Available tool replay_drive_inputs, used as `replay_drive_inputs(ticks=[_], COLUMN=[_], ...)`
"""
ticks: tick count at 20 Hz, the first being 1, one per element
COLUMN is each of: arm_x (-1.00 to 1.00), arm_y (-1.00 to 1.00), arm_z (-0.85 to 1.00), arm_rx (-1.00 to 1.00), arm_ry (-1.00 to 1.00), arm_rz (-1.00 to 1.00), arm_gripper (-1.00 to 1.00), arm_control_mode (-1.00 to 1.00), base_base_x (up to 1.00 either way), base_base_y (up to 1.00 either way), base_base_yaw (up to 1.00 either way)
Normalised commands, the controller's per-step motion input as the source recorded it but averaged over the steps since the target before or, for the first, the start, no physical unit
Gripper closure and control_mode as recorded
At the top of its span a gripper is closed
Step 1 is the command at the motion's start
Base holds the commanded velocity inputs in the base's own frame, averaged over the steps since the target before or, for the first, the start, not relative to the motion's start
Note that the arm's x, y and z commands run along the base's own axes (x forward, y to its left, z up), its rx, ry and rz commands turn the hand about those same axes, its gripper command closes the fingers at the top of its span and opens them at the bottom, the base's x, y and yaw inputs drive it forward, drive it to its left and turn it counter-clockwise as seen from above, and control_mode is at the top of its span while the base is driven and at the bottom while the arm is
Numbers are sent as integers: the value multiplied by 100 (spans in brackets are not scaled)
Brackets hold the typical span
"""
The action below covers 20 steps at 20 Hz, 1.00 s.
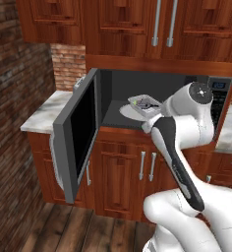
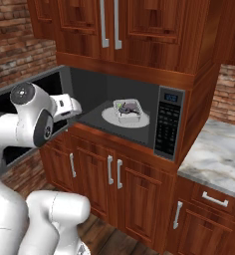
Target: Place the tupperware containing the fish and eggplant meal in the microwave. Close the microwave door and press the start button to reheat the meal.
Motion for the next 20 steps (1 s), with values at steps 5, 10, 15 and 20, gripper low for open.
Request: replay_drive_inputs(ticks=[5, 10, 15, 20], arm_x=[-100, -99, -94, -48], arm_y=[21, 10, 30, 74], arm_z=[38, 64, 52, 28], arm_rx=[-28, -11, -3, -6], arm_ry=[-3, -8, -2, 0], arm_rz=[21, 15, 10, 7], arm_gripper=[-100, -100, -100, -100], arm_control_mode=[-100, -100, -100, -100], base_base_x=[0, 0, 0, 0], base_base_y=[0, 0, 0, 0], base_base_yaw=[0, 0, 0, 0])
